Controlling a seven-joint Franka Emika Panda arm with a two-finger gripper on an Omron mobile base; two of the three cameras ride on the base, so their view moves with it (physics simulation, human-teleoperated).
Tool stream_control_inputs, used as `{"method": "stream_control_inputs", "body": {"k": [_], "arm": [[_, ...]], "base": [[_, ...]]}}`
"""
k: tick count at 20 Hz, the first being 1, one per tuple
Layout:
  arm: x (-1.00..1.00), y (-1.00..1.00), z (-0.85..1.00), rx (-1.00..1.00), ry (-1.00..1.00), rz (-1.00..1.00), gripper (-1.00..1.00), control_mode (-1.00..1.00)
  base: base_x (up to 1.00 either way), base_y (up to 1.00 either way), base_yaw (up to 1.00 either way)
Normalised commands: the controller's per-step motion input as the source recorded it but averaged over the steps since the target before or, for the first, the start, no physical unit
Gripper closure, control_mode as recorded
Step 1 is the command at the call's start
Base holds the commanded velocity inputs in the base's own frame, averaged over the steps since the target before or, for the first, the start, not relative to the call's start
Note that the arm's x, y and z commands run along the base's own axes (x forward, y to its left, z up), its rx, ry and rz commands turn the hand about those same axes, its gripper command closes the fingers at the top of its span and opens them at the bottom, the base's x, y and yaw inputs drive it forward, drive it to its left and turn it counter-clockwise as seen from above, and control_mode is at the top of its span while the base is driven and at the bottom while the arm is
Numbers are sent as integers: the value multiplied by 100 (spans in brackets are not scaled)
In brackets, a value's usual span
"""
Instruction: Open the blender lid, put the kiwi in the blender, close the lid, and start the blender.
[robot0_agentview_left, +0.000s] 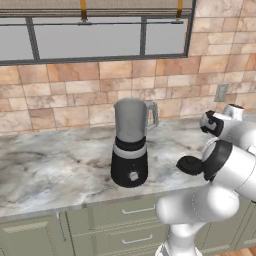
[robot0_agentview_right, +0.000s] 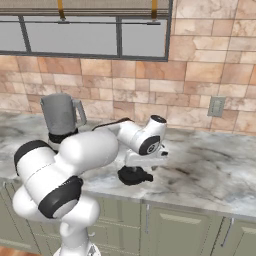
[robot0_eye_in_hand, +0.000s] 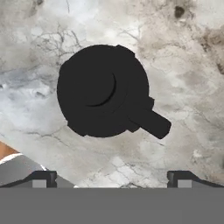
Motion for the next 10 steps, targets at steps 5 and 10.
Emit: {"method": "stream_control_inputs", "body": {"k": [5,10], "arm": [[0,-6,-17,2,-14,57,-100,-100],[0,0,-26,1,-5,60,-100,-100]], "base": [[0,0,0],[0,0,0]]}}
